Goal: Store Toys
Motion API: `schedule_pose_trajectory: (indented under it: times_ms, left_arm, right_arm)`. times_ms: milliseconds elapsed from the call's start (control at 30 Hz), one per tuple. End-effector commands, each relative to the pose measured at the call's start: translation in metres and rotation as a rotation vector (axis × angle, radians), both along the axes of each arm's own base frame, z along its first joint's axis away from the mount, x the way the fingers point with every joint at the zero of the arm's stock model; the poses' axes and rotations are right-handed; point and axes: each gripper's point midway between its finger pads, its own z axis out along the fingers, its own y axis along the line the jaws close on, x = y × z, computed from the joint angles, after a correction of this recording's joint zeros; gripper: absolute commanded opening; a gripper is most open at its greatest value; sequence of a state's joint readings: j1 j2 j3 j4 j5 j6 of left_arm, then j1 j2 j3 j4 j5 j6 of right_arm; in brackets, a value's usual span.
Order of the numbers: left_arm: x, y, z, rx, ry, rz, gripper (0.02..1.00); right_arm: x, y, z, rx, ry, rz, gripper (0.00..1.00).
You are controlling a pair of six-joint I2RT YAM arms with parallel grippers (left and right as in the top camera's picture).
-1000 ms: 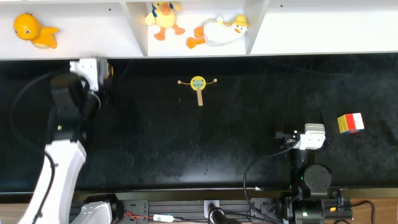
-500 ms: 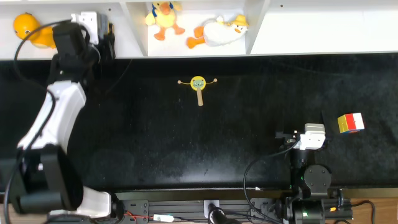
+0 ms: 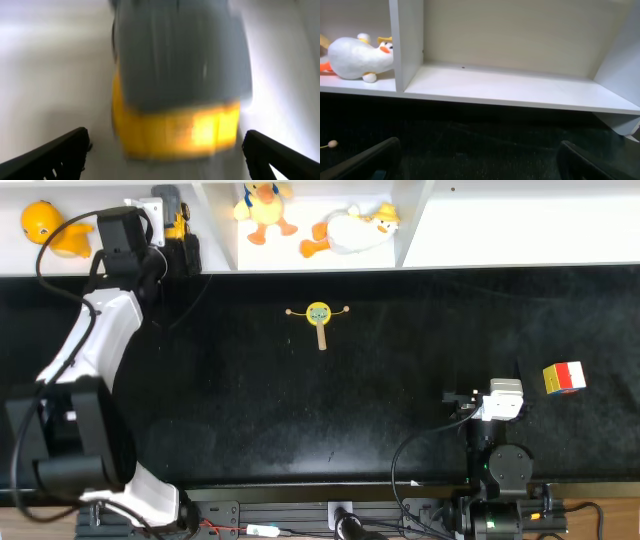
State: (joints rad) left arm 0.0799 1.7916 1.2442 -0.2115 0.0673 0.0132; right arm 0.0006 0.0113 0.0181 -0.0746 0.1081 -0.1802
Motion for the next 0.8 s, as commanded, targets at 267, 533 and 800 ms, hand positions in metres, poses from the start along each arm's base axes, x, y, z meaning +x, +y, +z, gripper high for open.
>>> schedule_pose_trajectory:
  times_ms: [267,533,800]
  left_arm:
    - [-0.169,0.016,0.023,0.114,-0.109,0.144,0.998]
    - [-0.231,0.002,0.018,0.104,-0.412,0.123,0.998]
    - [-0.245,-0.006,0.023,0.088,-0.605,0.097,0.998]
  right_arm:
    - [0.000,0.000,-0.004,0.000,0.001,0.002,0.996]
    - [0.000,0.000,-0.004,0.000,0.001,0.002,0.993]
    - [0.000,0.000,-0.004,0.000,0.001,0.002,0.996]
